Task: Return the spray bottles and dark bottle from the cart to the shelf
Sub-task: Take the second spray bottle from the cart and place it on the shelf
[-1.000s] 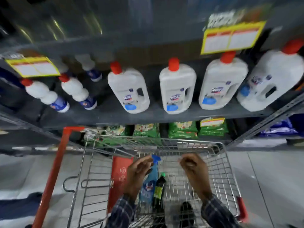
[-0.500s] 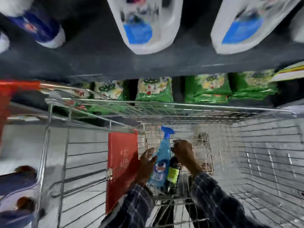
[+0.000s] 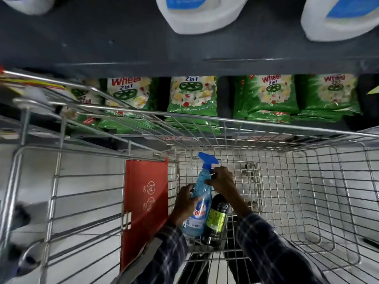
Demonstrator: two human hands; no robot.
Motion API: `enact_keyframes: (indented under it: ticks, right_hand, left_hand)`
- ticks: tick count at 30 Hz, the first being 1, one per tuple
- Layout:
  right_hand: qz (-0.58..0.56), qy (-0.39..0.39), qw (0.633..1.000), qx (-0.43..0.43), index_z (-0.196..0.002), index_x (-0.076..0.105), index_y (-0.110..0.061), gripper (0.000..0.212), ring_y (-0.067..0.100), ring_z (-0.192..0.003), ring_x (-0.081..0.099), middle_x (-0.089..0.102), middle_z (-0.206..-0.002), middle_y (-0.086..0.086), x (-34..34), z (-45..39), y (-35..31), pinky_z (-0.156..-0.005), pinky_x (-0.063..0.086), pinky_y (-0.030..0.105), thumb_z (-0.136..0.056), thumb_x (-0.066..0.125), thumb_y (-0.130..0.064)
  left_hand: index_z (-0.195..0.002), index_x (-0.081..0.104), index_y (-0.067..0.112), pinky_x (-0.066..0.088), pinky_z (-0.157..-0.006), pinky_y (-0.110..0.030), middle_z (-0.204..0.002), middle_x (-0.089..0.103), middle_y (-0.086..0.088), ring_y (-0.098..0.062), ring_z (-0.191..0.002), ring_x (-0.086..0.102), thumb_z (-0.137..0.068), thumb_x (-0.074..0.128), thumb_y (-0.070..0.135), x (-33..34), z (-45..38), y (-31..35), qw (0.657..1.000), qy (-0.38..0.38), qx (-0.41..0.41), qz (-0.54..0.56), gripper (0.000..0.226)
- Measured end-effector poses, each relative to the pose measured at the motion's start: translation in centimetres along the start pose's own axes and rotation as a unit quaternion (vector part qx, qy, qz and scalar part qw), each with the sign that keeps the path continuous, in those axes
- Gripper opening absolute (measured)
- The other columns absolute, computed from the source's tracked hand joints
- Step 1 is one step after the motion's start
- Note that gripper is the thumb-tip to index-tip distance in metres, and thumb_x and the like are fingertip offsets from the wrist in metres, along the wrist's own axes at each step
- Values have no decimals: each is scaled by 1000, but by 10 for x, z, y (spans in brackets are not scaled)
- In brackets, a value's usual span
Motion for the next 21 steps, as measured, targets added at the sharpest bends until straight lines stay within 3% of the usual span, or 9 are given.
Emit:
enact_keyframes:
  ticks: [2, 4, 6, 11, 14, 17, 18, 21]
  right_hand:
    - [-18, -3, 999, -42, -119, 68, -4, 45, 26, -102, 71, 73, -115, 15, -5, 13, -2, -81, 49, 24, -77, 81, -13]
    - [-43, -6, 996, -75, -117, 69, 1, 42, 30, -98, 73, 75, -110, 20, -11, 31, -5, -84, 57, 38, -76, 80, -6]
    - [-69, -5, 992, -104, -109, 70, 10, 36, 38, -101, 72, 73, -105, 28, -21, 59, -7, -89, 56, 51, -76, 79, 0]
    - [-120, 3, 978, -173, -110, 70, 9, 33, 39, -107, 69, 72, -110, 27, -60, 130, -20, -93, 53, 55, -77, 73, 7]
    - [-177, -5, 960, -215, -116, 67, 3, 36, 26, -107, 66, 69, -117, 20, -97, 174, -33, -92, 56, 39, -82, 72, 8]
    - [-164, -21, 947, -274, -121, 65, -2, 37, 19, -105, 66, 70, -118, 10, -151, 242, -50, -87, 54, 17, -85, 71, 3]
    - [-160, -31, 943, -291, -124, 63, 1, 39, 22, -108, 67, 70, -120, 14, -166, 264, -54, -90, 55, 20, -86, 70, 3]
    - [-171, -56, 930, -320, -127, 60, 2, 43, 32, -111, 66, 65, -125, 26, -205, 308, -64, -99, 54, 47, -85, 70, 4]
  left_hand:
    - [-117, 63, 2, 56, -74, -19, -102, 66, 3, -21, -99, 64, -83, 70, 11, -7, 13, 5, 999, -17, 4, 40, 35]
    - [-116, 63, -2, 53, -79, -27, -103, 68, -7, -18, -95, 65, -76, 74, 13, -13, 26, 10, 998, -35, 5, 56, 44]
    - [-115, 62, -5, 51, -79, -30, -99, 66, -6, -12, -87, 62, -74, 77, 9, -22, 47, 24, 997, -47, 24, 49, 46]
    - [-114, 63, -3, 53, -86, -35, -106, 69, -11, -20, -99, 62, -74, 77, -3, -38, 100, 62, 994, -50, 71, 71, 42]
    - [-118, 59, -10, 56, -80, -21, -107, 67, -15, -22, -102, 61, -75, 74, -13, -51, 137, 99, 987, -52, 118, 94, 45]
    - [-121, 57, -14, 53, -94, -49, -121, 65, -30, -28, -110, 61, -77, 70, -16, -75, 200, 161, 976, -48, 189, 100, 46]
    - [-121, 54, -16, 50, -96, -55, -124, 61, -36, -32, -111, 61, -79, 68, -17, -83, 219, 181, 971, -54, 207, 105, 44]
    - [-122, 52, -15, 48, -96, -55, -126, 57, -39, -31, -111, 61, -84, 64, -15, -110, 263, 236, 953, -58, 272, 122, 40]
Point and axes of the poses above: each hand's wrist, its own z-axis away from the middle knuckle, its own x-axis out of the palm, y = z × x, the point moved 2 cm from there along -z, towards the middle knuckle
